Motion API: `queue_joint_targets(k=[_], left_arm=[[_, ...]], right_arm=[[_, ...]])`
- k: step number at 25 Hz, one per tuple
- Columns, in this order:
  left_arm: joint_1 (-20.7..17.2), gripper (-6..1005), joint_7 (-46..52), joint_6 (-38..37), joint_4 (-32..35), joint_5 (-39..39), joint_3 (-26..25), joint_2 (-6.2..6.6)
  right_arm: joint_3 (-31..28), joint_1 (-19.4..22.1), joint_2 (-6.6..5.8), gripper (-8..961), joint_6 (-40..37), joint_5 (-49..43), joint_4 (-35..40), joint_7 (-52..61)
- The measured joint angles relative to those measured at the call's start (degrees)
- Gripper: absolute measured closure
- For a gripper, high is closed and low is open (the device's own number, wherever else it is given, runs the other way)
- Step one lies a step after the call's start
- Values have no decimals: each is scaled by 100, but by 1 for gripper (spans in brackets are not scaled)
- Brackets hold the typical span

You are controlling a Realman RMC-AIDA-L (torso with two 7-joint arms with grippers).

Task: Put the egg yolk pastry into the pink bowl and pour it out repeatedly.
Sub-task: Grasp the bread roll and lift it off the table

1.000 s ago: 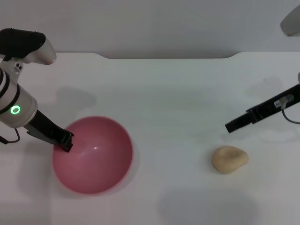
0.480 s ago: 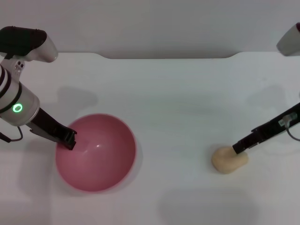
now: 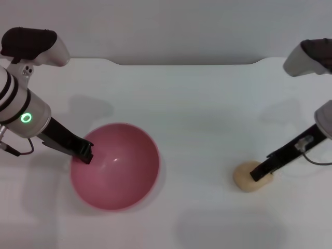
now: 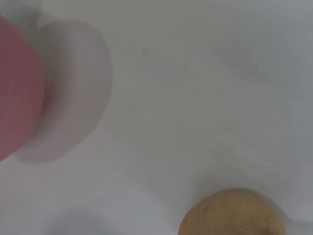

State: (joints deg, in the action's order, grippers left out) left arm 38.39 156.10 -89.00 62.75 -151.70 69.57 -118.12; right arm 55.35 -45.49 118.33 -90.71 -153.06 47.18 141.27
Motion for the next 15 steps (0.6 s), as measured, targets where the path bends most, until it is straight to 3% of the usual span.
queue_joint_targets(k=[6,15], left_arm=[[2,1002,0,23,1,1,8,-1],[12,1001,0,23,1,0,13,-1]], right_arm=[[468,-92,29,544,635,28,-303,357],[924,-136,51,583,808,117,-313,263]])
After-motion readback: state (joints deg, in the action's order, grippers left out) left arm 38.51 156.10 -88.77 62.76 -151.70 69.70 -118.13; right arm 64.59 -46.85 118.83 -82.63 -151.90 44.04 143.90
